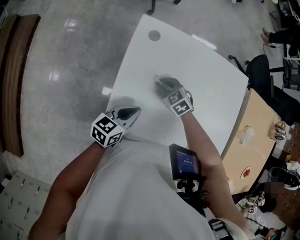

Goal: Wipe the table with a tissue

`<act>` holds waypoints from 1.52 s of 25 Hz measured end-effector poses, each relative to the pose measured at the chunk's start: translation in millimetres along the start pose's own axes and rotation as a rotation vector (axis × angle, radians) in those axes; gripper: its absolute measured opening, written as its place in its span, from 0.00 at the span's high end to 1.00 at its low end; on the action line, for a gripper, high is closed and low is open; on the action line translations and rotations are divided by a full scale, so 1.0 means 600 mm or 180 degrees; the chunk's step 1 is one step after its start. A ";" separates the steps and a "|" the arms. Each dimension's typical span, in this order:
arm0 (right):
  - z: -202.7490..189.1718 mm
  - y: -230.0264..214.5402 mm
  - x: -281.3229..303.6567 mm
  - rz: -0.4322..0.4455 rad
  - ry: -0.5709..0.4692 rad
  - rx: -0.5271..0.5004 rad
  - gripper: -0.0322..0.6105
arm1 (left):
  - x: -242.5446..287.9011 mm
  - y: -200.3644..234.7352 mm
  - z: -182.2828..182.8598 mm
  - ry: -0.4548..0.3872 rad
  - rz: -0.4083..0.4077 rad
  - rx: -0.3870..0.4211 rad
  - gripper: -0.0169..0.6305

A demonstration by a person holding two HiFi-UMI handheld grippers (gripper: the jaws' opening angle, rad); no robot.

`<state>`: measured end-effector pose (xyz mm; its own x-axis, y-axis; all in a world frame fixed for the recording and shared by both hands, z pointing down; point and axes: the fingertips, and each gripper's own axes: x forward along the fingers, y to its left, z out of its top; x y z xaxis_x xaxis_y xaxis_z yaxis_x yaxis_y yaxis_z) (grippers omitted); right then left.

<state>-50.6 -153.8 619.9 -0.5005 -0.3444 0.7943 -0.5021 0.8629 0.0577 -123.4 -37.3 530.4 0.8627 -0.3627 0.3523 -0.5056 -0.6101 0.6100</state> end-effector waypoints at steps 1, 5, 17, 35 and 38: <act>0.001 0.012 -0.010 0.0073 -0.0093 0.0140 0.86 | -0.001 -0.003 0.001 0.0010 -0.0015 0.0027 0.96; 0.001 0.045 -0.062 0.0109 -0.0451 0.0659 0.86 | -0.008 -0.003 0.004 0.0072 -0.0069 0.0169 0.96; -0.062 0.039 -0.217 -0.0144 -0.1107 0.1584 0.86 | 0.008 -0.051 0.005 0.0137 -0.0046 0.0469 0.96; -0.199 0.016 -0.432 -0.0706 -0.1878 0.2053 0.86 | 0.093 -0.161 0.019 0.0061 0.0117 0.0847 0.96; -0.212 0.025 -0.445 -0.0739 -0.1879 0.2007 0.86 | 0.098 -0.176 0.014 0.0072 0.0120 0.0866 0.96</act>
<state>165.2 -1.6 485.5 -0.5319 -0.7696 0.3533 -0.8433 0.4437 -0.3031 -19.3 0.0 480.4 0.8417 -0.3748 0.3887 -0.5178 -0.7644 0.3841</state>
